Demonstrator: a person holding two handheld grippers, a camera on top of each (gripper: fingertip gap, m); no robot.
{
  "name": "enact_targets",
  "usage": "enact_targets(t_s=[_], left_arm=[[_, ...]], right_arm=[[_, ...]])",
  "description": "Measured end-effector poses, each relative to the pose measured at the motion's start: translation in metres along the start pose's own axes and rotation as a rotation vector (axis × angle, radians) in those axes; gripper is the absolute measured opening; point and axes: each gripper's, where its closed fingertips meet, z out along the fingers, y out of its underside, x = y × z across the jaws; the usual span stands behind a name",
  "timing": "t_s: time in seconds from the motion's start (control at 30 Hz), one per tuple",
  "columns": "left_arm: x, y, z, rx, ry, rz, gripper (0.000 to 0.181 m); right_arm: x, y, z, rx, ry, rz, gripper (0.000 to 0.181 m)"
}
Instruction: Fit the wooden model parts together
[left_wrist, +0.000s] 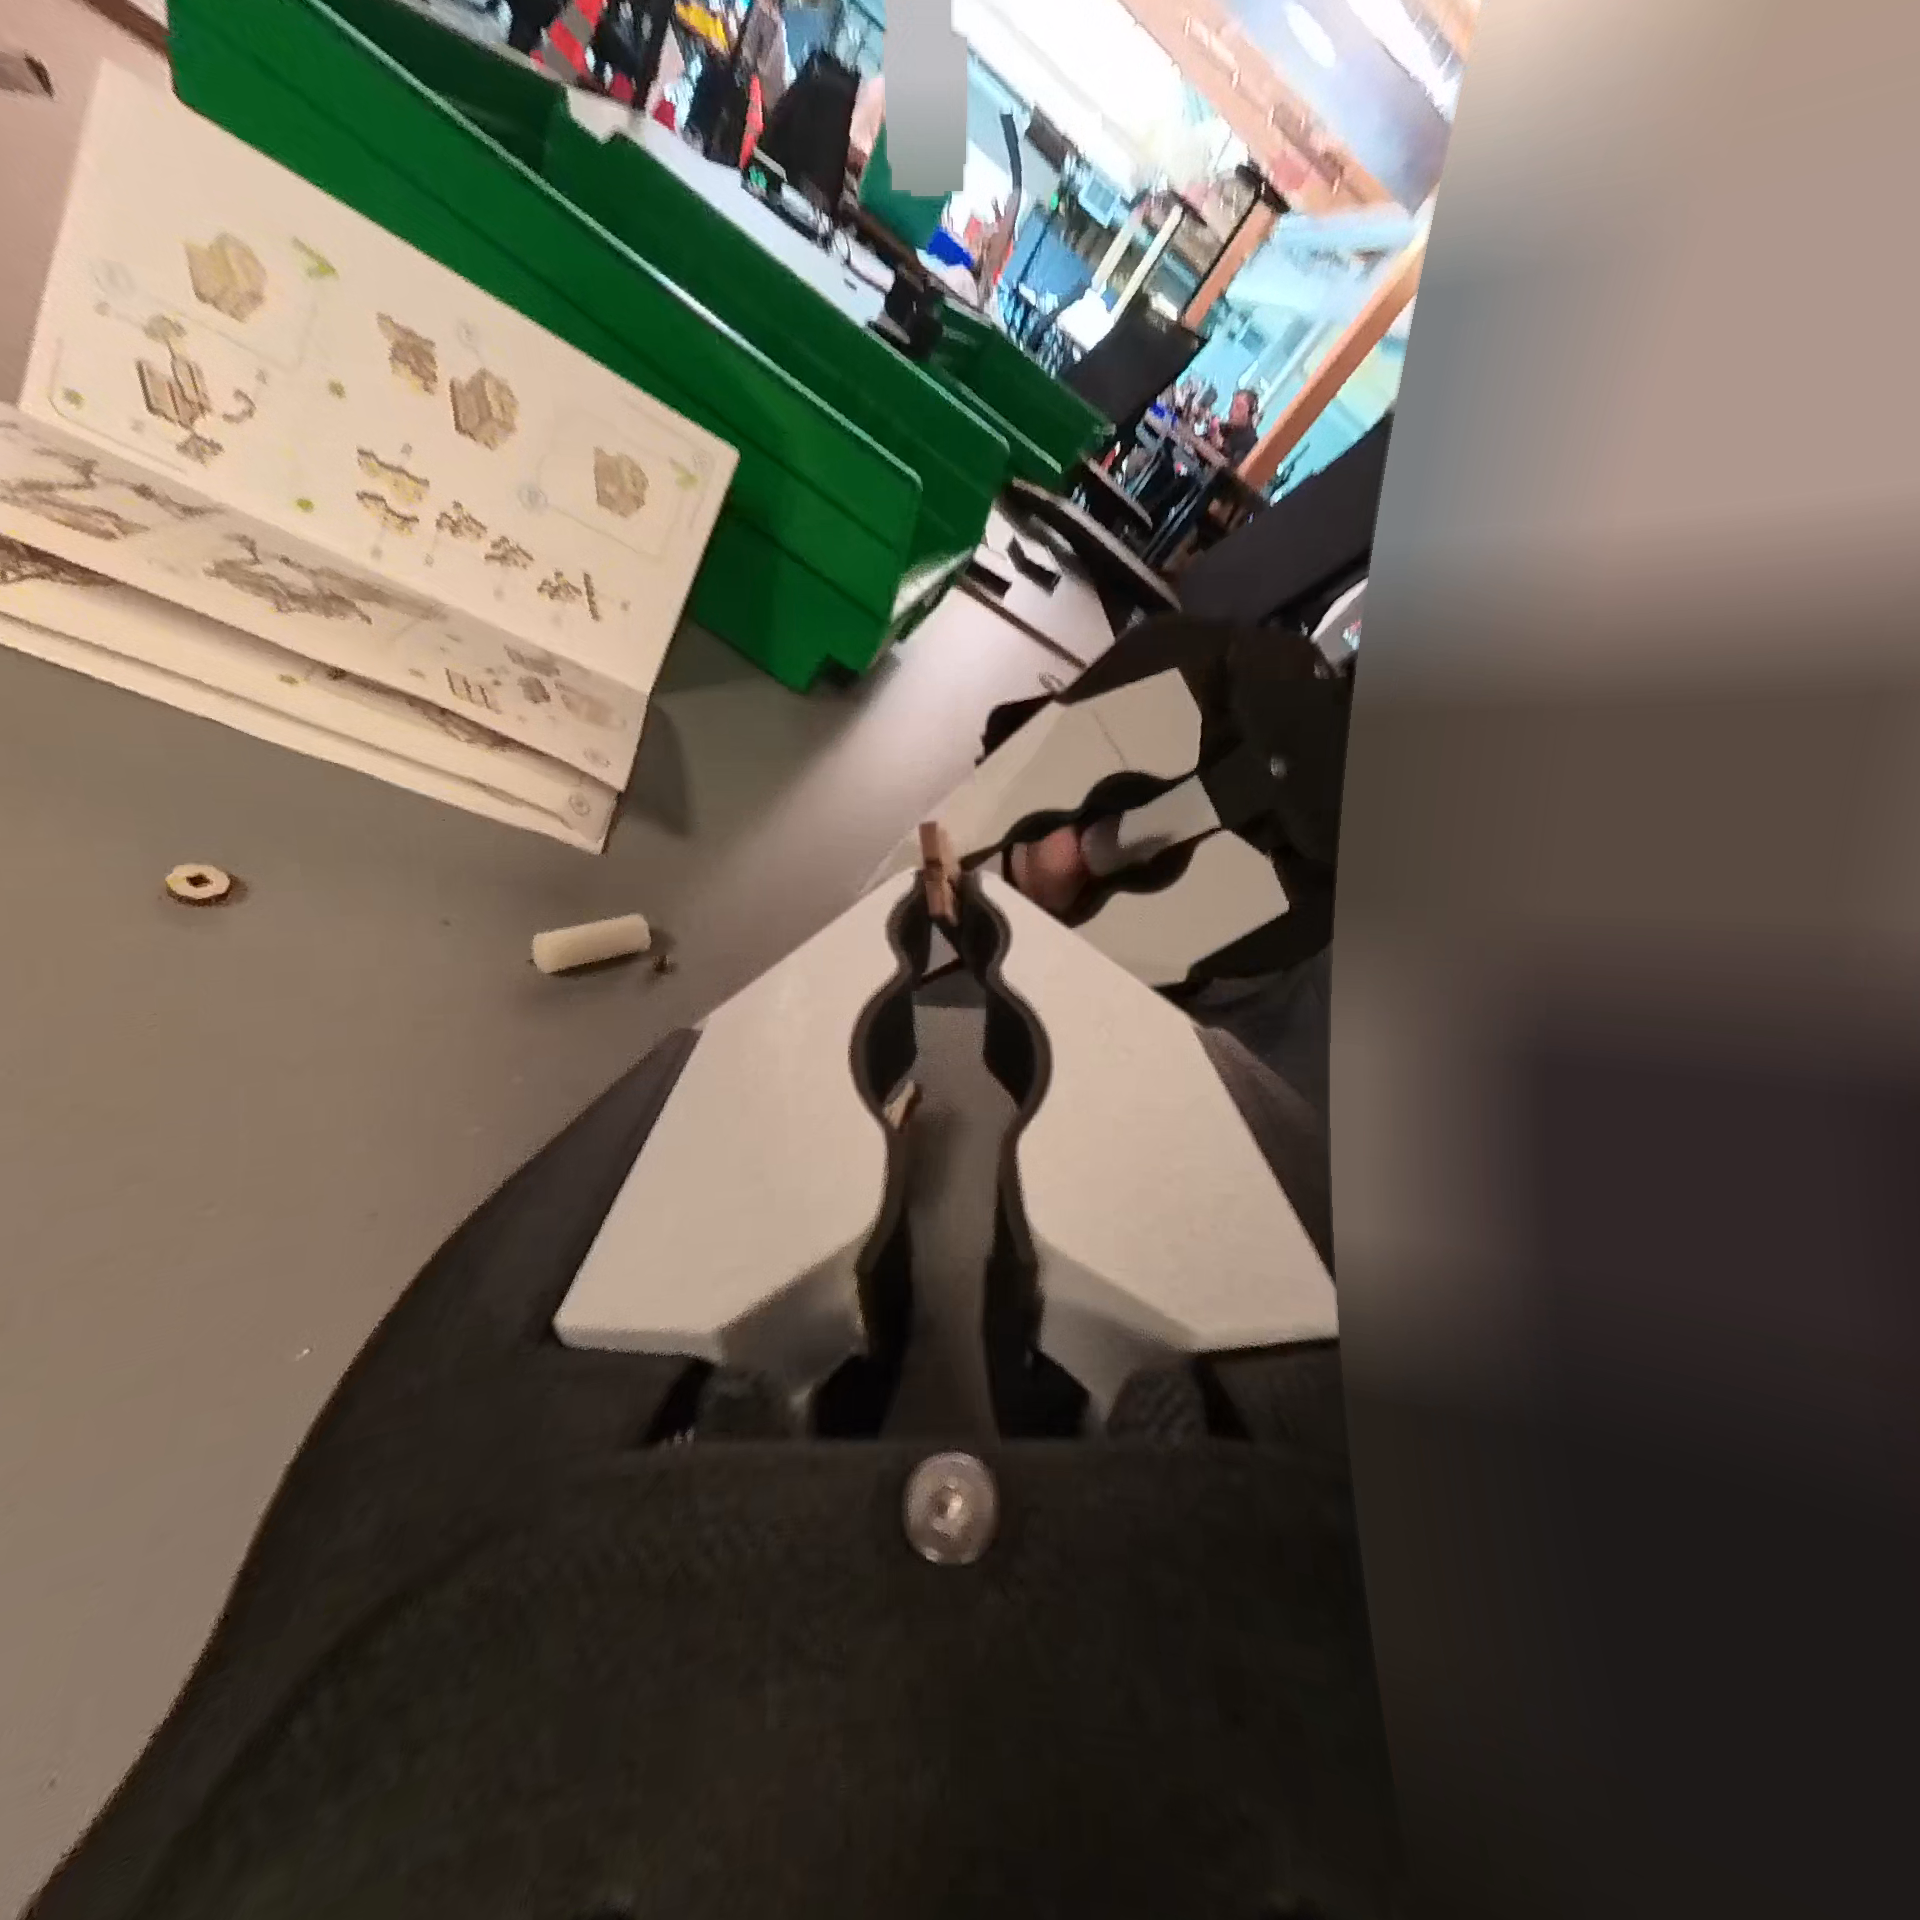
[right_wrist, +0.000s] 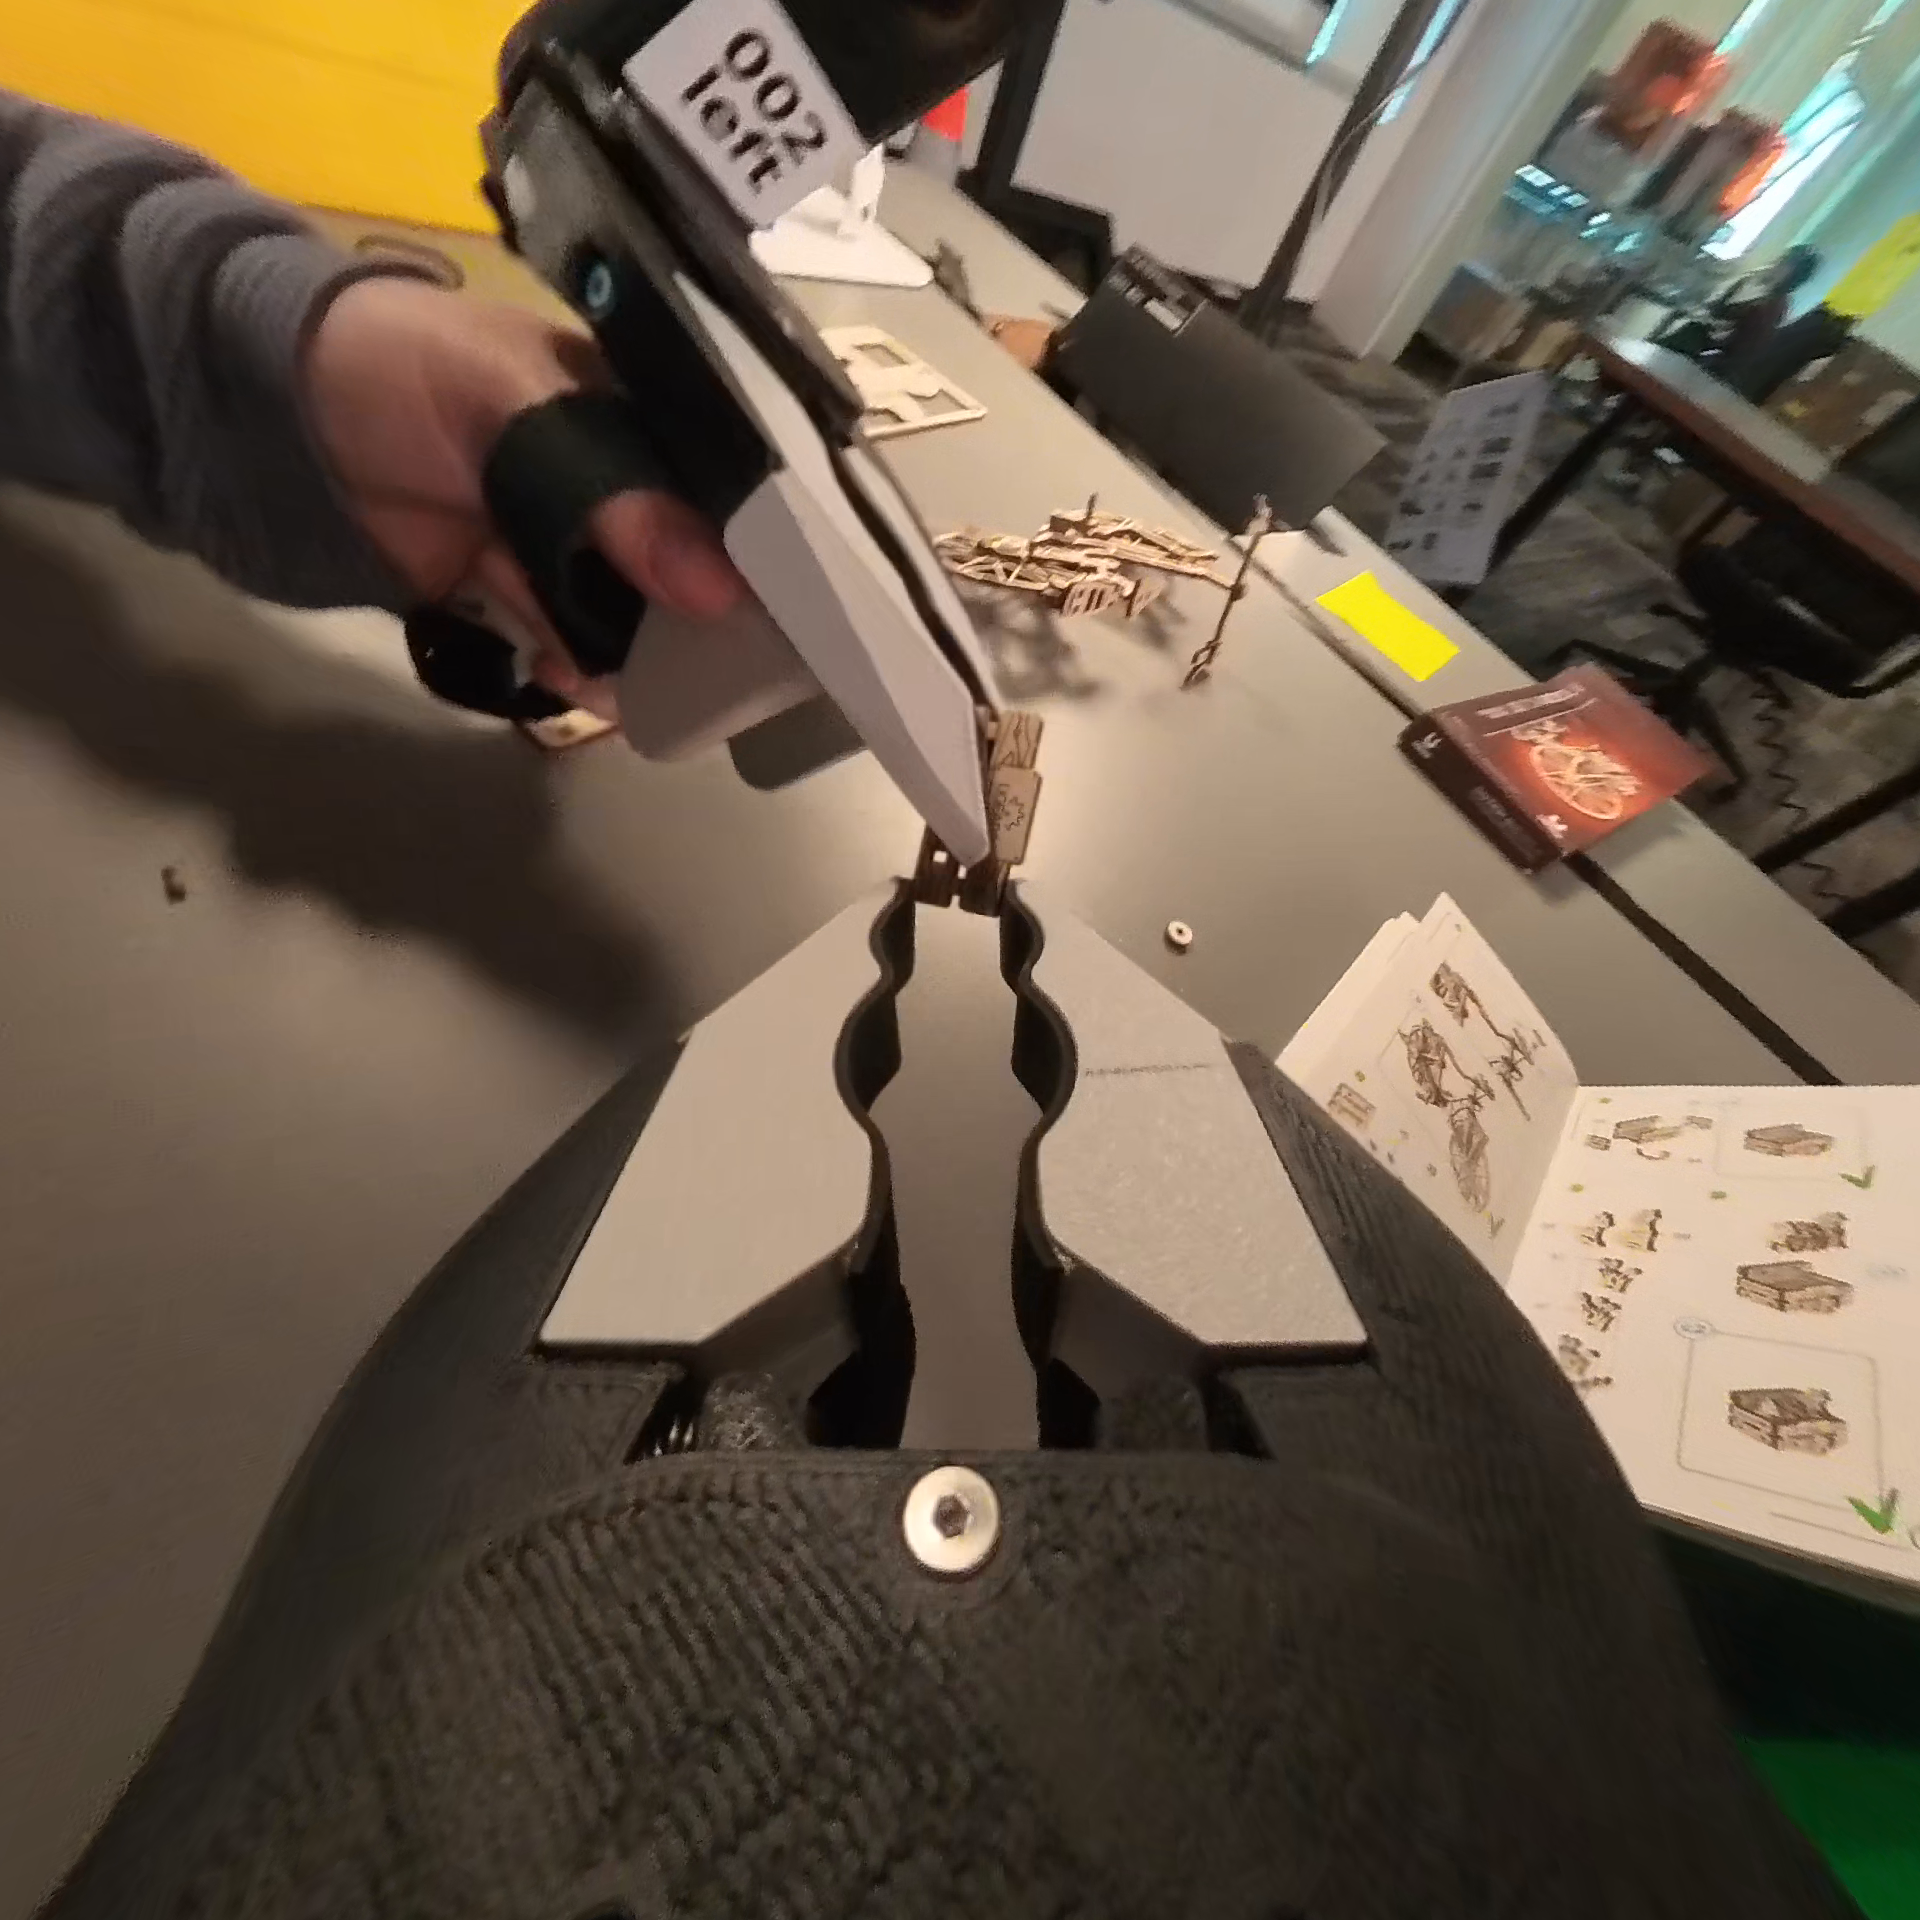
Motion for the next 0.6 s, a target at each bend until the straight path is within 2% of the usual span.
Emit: enact_targets(t_s=[0.13,0.2,0.3,0.4,0.6], left_arm=[[0.000,0.017,-0.004,-0.145,0.026,0.123,0.012],[-0.011,0.028,-0.011,-0.269,-0.047,0.345,0.031],[-0.011,0.027,-0.015,-0.260,-0.110,0.710,0.055],[-0.002,0.032,-0.010,-0.243,-0.108,0.882,0.052],[0.002,0.042,-0.006,-0.271,-0.051,0.909,0.032]], right_arm=[[-0.001,0.014,-0.003,-0.053,-0.098,-0.019,0.014],[-0.007,0.022,-0.005,-0.081,-0.199,-0.022,0.014],[-0.016,0.031,-0.010,-0.149,-0.354,-0.022,0.014],[-0.026,0.032,-0.014,-0.208,-0.490,-0.070,0.014],[-0.034,0.034,-0.016,-0.282,-0.630,-0.132,0.014]])
